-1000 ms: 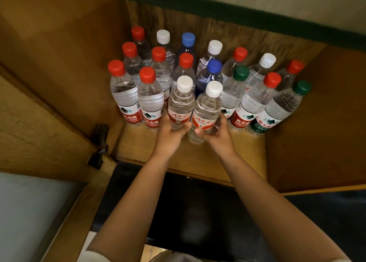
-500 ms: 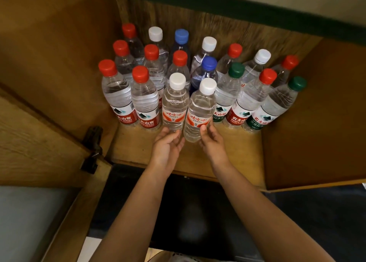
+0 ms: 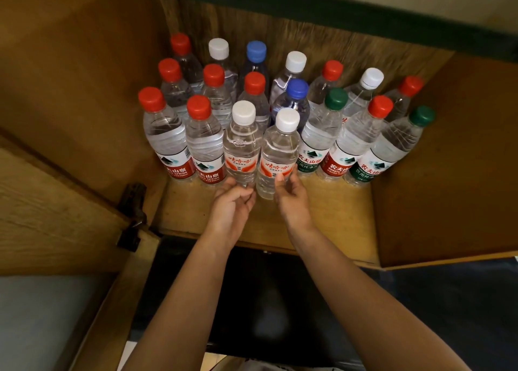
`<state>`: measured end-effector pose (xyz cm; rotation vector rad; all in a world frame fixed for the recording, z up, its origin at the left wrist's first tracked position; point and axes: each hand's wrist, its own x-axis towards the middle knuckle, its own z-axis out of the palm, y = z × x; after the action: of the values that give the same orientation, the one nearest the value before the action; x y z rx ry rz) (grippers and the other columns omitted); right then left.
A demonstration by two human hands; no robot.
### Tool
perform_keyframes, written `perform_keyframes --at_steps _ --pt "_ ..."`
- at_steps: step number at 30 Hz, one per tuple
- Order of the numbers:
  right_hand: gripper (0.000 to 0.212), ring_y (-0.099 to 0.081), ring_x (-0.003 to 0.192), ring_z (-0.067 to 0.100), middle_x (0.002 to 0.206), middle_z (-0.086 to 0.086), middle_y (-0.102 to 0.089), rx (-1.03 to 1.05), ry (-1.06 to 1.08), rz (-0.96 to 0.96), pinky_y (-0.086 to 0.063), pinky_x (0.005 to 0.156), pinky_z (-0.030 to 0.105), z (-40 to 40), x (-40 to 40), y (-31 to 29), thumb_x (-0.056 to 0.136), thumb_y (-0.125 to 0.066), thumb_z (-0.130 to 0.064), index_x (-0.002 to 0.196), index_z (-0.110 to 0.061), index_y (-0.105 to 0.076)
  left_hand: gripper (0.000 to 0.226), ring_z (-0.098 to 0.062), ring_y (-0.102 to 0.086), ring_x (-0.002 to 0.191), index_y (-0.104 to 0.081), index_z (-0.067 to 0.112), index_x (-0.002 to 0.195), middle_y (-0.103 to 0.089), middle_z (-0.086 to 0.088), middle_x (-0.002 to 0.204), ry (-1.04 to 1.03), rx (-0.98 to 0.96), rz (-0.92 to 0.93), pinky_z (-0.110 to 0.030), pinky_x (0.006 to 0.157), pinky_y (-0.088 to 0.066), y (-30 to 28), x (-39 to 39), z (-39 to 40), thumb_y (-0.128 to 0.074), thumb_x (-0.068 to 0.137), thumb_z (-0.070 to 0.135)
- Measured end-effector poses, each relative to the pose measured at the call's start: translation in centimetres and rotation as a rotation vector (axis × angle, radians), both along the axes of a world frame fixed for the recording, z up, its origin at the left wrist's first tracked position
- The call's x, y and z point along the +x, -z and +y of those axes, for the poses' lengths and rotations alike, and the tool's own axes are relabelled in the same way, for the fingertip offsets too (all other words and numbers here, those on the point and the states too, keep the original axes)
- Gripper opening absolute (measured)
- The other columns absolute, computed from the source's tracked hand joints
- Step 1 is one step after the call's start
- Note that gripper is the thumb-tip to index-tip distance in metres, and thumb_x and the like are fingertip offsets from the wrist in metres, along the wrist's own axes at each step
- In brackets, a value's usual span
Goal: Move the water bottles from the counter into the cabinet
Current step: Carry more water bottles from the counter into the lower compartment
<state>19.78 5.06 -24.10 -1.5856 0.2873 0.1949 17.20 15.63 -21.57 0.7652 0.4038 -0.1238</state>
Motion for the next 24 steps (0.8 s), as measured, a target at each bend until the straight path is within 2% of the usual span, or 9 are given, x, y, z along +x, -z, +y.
perform_keyframes --at_steps 2,7,13,15,17,20,22,24 --pt "0.051 -0.053 0.116 0.019 0.133 0.006 -0.055 -0.007 0.006 -0.009 -0.041 0.102 0.038 0.1 0.0 0.0 0.094 -0.050 -0.027 0.142 -0.019 -0.035 0.037 -0.022 -0.054 0.104 -0.047 0.004 0.112 -0.058 -0.008 0.103 -0.001 -0.002 0.021 -0.035 0.102 -0.037 0.0 0.1 0.0 -0.032 0.083 -0.015" --pt "0.047 -0.052 0.121 0.019 0.132 0.002 -0.056 0.007 -0.023 -0.002 -0.041 0.105 0.044 -0.3 0.1 -0.4 0.093 -0.050 -0.029 0.138 -0.019 -0.041 0.035 -0.025 -0.049 0.112 -0.047 0.007 0.109 -0.057 -0.007 0.103 0.015 -0.003 0.045 -0.039 0.107 -0.033 -0.2 0.1 0.1 -0.033 0.085 -0.014" --pt "0.061 -0.035 0.134 0.017 0.148 0.000 -0.037 0.032 -0.101 0.042 -0.030 0.104 0.029 -1.4 -0.4 -1.3 0.092 -0.051 -0.032 0.146 -0.025 -0.023 0.043 -0.022 -0.047 0.127 -0.045 0.017 0.123 -0.052 -0.007 0.132 0.080 0.079 0.087 -0.043 0.109 -0.031 -0.2 -0.7 0.2 -0.040 0.087 -0.006" --pt "0.066 -0.030 0.137 0.018 0.150 0.000 -0.033 0.034 -0.093 0.073 -0.028 0.108 0.033 -2.1 -0.9 -1.7 0.090 -0.055 -0.029 0.146 -0.025 -0.020 0.048 -0.020 -0.047 0.125 -0.043 0.021 0.130 -0.051 -0.004 0.136 0.088 0.149 0.148 -0.043 0.109 -0.032 0.0 -1.0 0.0 -0.042 0.089 -0.004" --pt "0.064 -0.033 0.135 0.018 0.149 0.002 -0.035 0.040 -0.098 0.100 -0.030 0.112 0.040 -3.4 -1.9 -2.1 0.090 -0.057 -0.023 0.145 -0.024 -0.025 0.052 -0.019 -0.046 0.123 -0.036 0.016 0.138 -0.048 -0.003 0.134 0.094 0.244 0.237 -0.044 0.107 -0.036 0.3 -1.6 -0.7 -0.043 0.090 -0.002" --pt "0.049 -0.043 0.128 0.018 0.138 0.006 -0.047 0.008 -0.150 0.105 -0.038 0.107 0.040 -6.4 -4.1 -2.8 0.090 -0.056 -0.012 0.136 -0.018 -0.040 0.042 -0.020 -0.048 0.120 -0.041 0.011 0.132 -0.053 0.002 0.117 0.209 0.400 0.296 -0.041 0.099 -0.040 0.3 -2.8 -2.7 -0.044 0.091 0.001" --pt "0.037 -0.053 0.116 0.018 0.121 0.009 -0.058 -0.036 -0.220 0.074 -0.044 0.099 0.032 -9.3 -5.9 -3.4 0.090 -0.055 -0.007 0.126 -0.015 -0.050 0.031 -0.019 -0.057 0.105 -0.050 0.013 0.121 -0.061 0.002 0.105 0.369 0.498 0.277 -0.035 0.088 -0.044 -0.2 -3.9 -5.0 -0.044 0.092 0.005" --pt "0.029 -0.059 0.102 0.016 0.101 0.002 -0.063 -0.088 -0.325 0.042 -0.047 0.090 0.029 -12.7 -8.0 -3.9 0.090 -0.054 -0.008 0.116 -0.020 -0.055 0.025 -0.016 -0.061 0.085 -0.057 0.013 0.115 -0.066 -0.001 0.097 0.522 0.575 0.254 -0.029 0.076 -0.045 -0.8 -5.2 -7.9 -0.047 0.092 0.010"
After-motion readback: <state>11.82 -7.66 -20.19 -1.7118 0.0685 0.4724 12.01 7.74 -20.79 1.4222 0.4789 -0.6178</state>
